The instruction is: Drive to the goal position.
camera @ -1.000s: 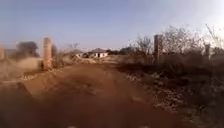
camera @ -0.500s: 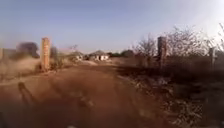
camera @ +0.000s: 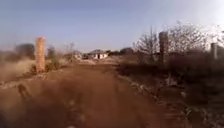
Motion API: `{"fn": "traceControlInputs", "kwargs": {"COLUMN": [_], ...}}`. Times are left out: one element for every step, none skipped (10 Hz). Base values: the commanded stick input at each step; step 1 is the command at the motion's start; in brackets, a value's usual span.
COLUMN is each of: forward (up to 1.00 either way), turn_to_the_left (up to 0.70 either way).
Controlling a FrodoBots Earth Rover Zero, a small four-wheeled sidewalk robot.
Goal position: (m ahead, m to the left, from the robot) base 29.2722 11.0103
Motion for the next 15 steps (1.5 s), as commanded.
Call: {"fn": "traceControlInputs", "kwargs": {"forward": [0.70,0.70,0.70,0.70,0.70,0.70,0.70,0.70,0.70,0.70,0.70,0.70,0.70,0.70,0.70], "turn_to_the_left": [0.00,0.00,0.00,0.06,0.23,0.35,0.35,0.35,0.27,0.02,0.00,0.00,0.33,0.35,0.35]}}
